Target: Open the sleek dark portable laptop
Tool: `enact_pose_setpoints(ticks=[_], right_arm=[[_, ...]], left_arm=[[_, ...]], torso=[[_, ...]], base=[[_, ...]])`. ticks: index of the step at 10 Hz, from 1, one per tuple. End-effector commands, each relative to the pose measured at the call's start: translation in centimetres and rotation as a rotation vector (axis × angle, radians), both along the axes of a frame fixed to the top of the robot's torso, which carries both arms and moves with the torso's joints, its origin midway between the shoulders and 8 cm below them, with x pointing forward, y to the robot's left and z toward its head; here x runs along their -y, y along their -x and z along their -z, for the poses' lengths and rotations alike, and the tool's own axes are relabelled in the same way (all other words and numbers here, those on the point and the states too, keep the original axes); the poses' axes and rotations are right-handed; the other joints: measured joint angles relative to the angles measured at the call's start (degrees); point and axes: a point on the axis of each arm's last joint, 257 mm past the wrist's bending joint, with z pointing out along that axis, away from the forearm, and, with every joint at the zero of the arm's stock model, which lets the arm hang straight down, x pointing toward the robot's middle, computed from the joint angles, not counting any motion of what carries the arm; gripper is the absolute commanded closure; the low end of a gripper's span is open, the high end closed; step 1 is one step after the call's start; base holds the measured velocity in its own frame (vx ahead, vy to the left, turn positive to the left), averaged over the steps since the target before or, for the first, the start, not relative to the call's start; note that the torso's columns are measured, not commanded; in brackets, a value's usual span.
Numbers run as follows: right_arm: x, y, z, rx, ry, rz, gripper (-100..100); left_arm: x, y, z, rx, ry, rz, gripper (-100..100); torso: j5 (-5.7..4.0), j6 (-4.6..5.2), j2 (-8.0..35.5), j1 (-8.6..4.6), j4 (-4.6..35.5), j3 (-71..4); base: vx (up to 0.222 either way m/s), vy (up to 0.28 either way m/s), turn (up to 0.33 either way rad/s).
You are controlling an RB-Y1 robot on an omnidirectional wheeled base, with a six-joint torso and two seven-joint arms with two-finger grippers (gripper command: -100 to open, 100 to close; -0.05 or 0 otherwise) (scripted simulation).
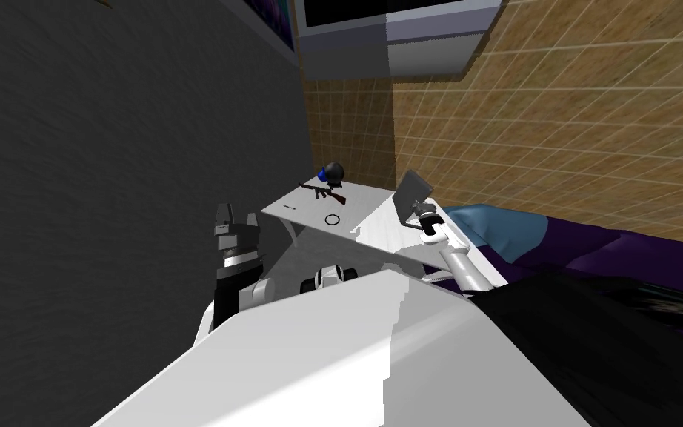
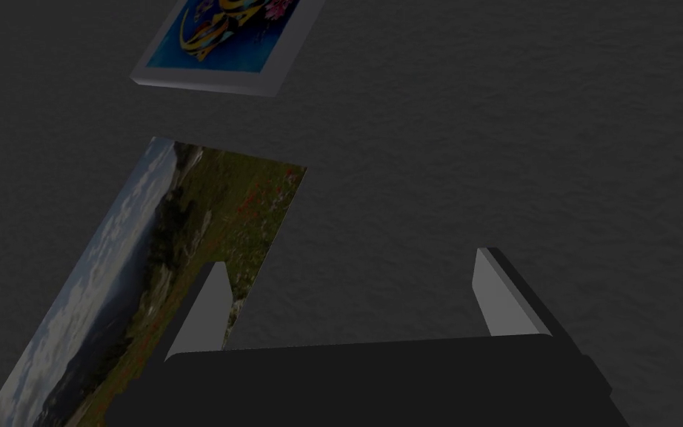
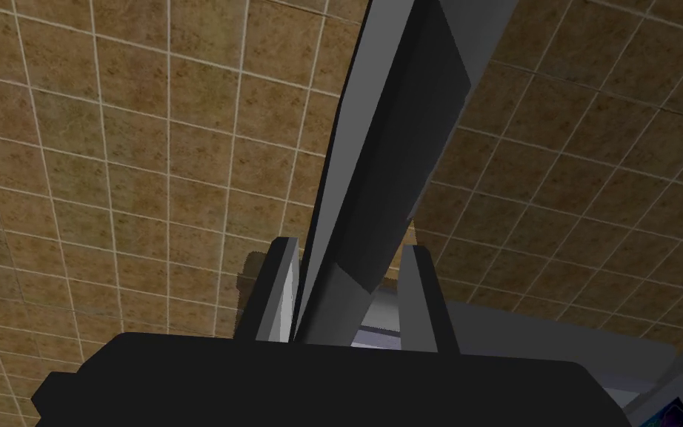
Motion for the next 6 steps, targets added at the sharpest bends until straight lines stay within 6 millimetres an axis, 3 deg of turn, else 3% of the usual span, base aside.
enact_pose_setpoints(ticks=[1, 6], right_arm=[[-0.3, -0.2, 1.6, 0.060, -0.119, -0.010, 100], [-1.6, -1.3, 4.0, 0.170, -0.317, -0.033, 100]], left_arm=[[0.0, 0.0, 0.0, 0.000, 0.000, 0.000, 0], [0.0, 0.0, 0.0, 0.000, 0.000, 0.000, 0]], torso=[[-0.12, 0.06, 0.06, -0.27, 0.00, 0.04], [-0.48, 0.21, -0.08, -0.72, -0.21, -0.01]], base=[[-0.045, -0.077, -0.043], [-0.024, -0.082, -0.051]])
